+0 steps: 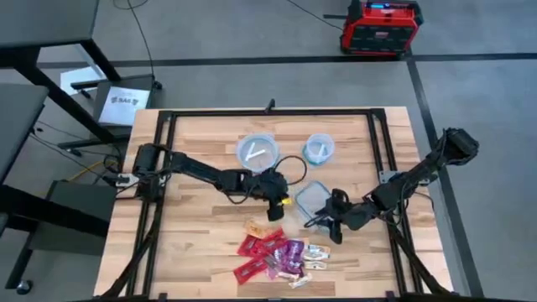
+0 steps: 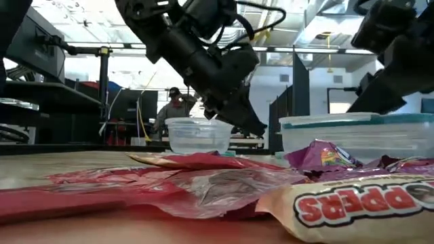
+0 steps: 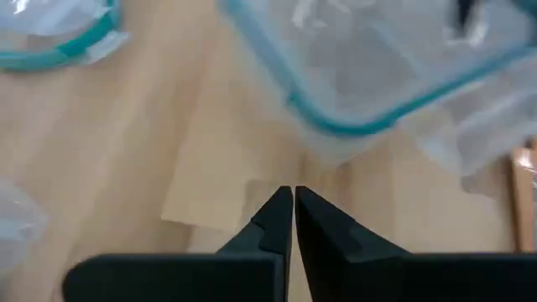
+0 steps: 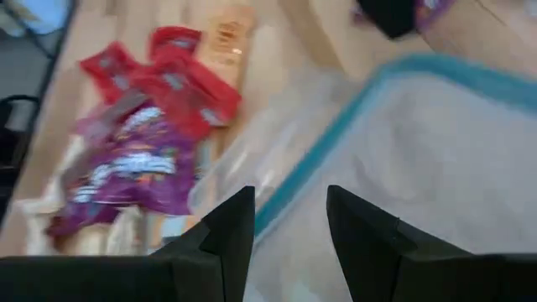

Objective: Sort candy
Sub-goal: Open the rectangular transparent bin

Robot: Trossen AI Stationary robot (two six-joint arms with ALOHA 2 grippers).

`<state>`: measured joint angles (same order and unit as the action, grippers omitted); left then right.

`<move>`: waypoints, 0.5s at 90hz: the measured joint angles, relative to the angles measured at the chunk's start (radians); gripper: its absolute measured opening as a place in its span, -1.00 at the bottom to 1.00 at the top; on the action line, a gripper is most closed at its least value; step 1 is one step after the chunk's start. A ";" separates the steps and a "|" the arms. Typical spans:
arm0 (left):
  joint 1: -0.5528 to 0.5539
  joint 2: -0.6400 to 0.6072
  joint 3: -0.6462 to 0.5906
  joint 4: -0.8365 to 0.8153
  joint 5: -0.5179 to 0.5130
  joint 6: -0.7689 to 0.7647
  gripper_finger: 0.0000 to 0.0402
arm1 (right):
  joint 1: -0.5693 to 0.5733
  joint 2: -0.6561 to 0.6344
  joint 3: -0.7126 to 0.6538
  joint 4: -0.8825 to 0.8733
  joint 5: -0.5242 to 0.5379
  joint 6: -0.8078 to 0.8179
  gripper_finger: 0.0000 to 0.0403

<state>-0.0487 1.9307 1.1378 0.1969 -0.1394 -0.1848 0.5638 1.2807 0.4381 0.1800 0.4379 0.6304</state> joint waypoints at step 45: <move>-0.102 0.038 0.190 0.084 0.140 0.040 -0.98 | 0.208 -0.228 0.097 -0.669 0.063 0.412 -0.32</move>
<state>-0.1512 1.9690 1.3278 0.2813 0.0003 -0.1446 0.7718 1.0523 0.5354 -0.4886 0.5005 1.0426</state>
